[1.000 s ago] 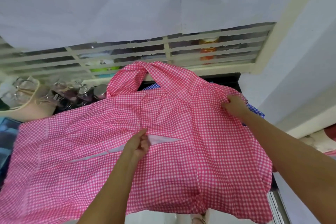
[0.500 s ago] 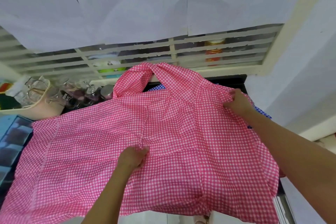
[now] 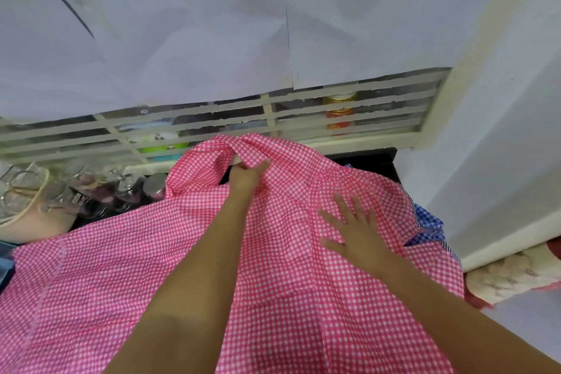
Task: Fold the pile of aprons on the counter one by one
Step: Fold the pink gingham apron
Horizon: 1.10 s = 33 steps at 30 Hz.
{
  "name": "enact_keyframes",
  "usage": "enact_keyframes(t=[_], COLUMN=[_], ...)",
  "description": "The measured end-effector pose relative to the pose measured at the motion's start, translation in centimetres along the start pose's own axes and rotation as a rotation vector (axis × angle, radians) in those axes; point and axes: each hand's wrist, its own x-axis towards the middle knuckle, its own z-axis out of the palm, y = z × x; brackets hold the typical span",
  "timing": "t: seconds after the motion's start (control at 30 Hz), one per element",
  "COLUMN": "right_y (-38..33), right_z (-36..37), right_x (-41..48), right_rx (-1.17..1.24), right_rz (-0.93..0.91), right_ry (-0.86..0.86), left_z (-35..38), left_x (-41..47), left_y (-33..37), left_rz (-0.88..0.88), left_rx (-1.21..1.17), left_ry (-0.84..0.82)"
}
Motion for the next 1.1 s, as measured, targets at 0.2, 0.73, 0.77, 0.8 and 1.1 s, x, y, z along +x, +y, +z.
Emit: enact_keyframes(t=[0.2,0.73,0.77,0.8,1.1], right_y=[1.2,2.8,3.1,3.8,5.3], right_z=[0.5,-6.9,-8.0,-8.8,-5.0], right_x=[-0.5,-3.1,-3.4,-4.1,-8.6], right_rx=[0.072,1.045,1.273,1.431,1.808], right_rz=[-0.115,0.221,0.286,0.321,0.540], right_ry=[-0.084,0.030,0.025,0.064,-0.065], left_z=[1.2,4.5,4.0,3.4,-1.8], left_x=[1.1,-11.6,-11.9,-11.9,-7.5], left_y=[3.2,5.4,3.4,1.0,-13.4], left_rz=[0.021,0.724,0.731,0.743,0.627], left_rx=[-0.398,0.449,0.562,0.694,1.390], left_ry=[0.007,-0.431,-0.567,-0.705,-0.997])
